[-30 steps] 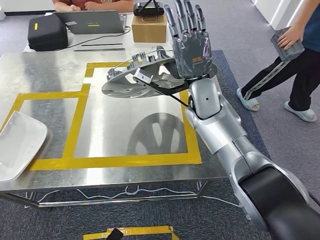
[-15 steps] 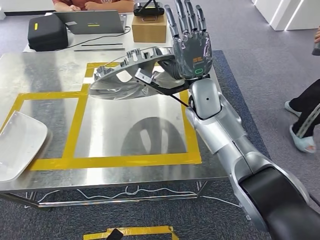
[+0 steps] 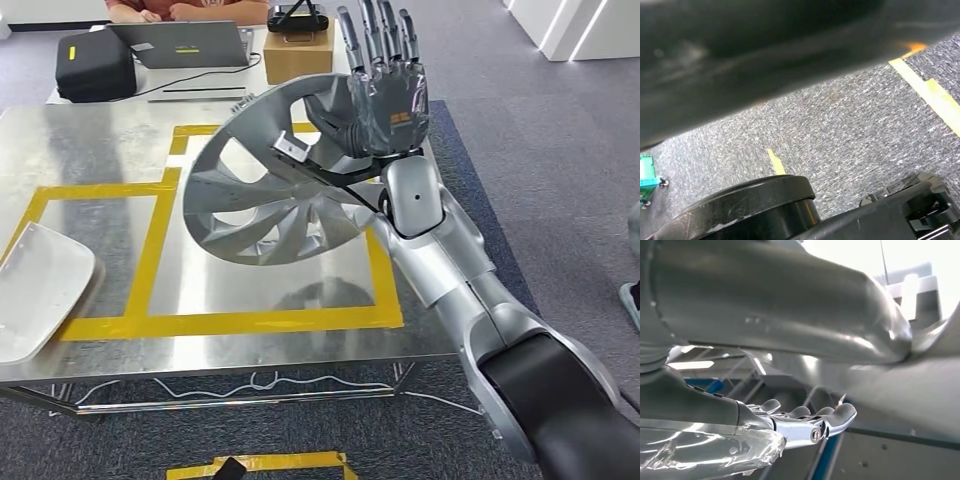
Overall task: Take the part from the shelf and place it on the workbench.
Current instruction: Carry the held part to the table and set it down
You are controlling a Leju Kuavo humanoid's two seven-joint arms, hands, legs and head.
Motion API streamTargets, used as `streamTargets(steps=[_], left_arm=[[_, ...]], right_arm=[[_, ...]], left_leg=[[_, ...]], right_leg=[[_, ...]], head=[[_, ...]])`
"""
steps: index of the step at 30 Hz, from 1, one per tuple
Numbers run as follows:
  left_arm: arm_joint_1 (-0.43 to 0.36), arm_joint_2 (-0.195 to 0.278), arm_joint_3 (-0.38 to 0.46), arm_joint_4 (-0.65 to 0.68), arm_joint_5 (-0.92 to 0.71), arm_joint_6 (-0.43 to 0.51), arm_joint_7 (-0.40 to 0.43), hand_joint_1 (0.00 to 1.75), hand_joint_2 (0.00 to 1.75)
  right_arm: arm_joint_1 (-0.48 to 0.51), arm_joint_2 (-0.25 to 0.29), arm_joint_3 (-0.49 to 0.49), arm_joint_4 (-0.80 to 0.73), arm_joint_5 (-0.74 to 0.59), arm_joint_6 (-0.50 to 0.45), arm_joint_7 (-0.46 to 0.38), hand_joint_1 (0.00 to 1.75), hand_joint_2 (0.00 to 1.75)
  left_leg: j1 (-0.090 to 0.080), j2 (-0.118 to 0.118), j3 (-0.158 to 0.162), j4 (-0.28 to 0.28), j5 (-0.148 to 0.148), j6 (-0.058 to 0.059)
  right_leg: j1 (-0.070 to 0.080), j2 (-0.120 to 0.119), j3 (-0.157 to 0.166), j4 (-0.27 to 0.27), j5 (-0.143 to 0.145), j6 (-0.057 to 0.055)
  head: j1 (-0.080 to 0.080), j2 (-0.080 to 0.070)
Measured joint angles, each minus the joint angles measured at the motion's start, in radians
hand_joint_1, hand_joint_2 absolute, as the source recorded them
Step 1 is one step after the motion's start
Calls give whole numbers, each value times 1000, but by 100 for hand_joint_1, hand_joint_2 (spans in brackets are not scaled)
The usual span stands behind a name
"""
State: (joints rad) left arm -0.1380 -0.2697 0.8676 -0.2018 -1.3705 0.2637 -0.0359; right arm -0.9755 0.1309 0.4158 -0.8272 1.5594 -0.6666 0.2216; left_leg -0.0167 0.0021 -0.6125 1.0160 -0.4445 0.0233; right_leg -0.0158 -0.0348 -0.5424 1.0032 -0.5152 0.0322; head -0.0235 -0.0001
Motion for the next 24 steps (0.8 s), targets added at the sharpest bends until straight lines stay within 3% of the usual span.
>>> streamTargets(steps=[7,10,14,24], left_arm=[[0,3,6,0,3,-5,0,0,0],[1,3,8,0,2,-5,0,0,0],[0,3,9,0,-2,-5,1,0,0],[0,3,10,0,-10,-3,3,0,0]], right_arm=[[-106,0,-34,155,-92,162,2,0,0],[-127,-1,-41,194,-96,128,17,0,0],[-130,-12,-49,200,-85,1,40,0,0],[-129,-29,-67,198,-84,-10,36,0,0]], left_leg=[[0,0,0,0,1,0],[0,0,0,0,1,0],[0,0,0,0,1,0],[0,0,0,0,1,0]], right_leg=[[0,0,0,0,1,0],[0,0,0,0,1,0],[0,0,0,0,1,0],[0,0,0,0,1,0]], head=[[0,0],[0,0],[0,0],[0,0]])
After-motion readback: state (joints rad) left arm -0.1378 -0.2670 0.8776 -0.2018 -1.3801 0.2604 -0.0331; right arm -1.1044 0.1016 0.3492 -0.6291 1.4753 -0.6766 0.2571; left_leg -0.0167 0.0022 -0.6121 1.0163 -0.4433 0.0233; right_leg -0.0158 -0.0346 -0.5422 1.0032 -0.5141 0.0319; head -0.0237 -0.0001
